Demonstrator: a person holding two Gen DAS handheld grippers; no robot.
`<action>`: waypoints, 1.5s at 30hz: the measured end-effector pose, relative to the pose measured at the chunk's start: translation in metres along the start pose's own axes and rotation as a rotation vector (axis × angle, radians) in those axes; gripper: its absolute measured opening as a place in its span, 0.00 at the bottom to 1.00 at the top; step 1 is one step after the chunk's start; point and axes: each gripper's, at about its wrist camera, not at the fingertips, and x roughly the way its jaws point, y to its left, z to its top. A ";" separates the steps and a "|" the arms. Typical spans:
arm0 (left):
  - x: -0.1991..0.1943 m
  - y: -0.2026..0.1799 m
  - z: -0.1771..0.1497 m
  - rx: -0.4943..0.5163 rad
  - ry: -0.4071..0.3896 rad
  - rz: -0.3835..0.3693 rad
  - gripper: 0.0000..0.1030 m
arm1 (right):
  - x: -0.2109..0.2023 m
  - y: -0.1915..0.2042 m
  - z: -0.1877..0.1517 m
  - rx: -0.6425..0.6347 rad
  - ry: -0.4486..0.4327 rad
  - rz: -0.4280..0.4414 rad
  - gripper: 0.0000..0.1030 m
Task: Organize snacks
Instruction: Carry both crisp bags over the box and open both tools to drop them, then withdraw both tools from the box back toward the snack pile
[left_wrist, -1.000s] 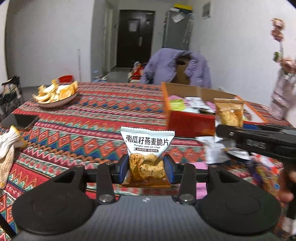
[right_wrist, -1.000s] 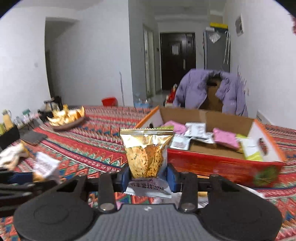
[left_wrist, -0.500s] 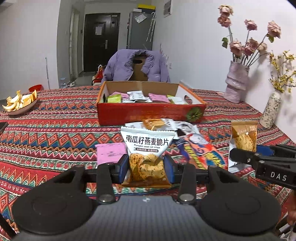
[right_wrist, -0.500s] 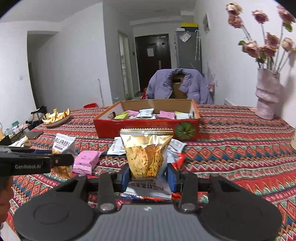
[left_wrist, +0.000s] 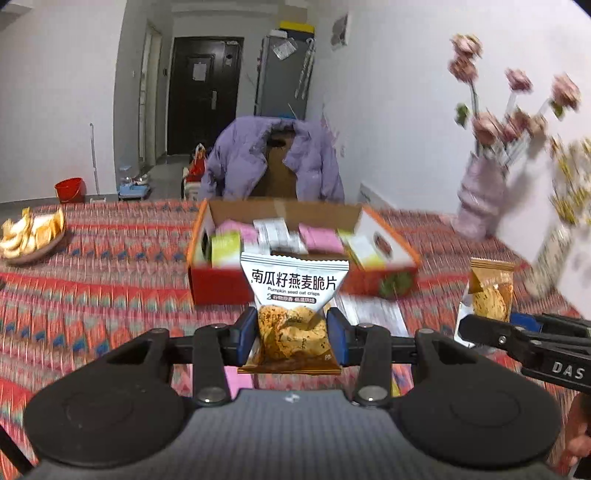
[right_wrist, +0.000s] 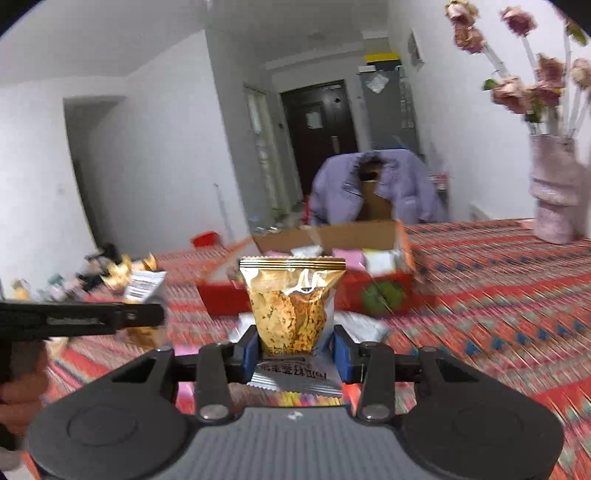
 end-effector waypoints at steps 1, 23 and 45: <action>0.009 0.004 0.014 -0.003 -0.012 0.000 0.40 | 0.009 -0.002 0.012 -0.003 -0.006 0.014 0.39; 0.240 0.049 0.070 0.019 0.219 -0.002 0.43 | 0.313 -0.049 0.095 0.118 0.328 0.028 0.41; 0.141 0.078 0.083 0.017 0.094 0.097 0.65 | 0.208 -0.056 0.111 -0.074 0.233 -0.063 0.68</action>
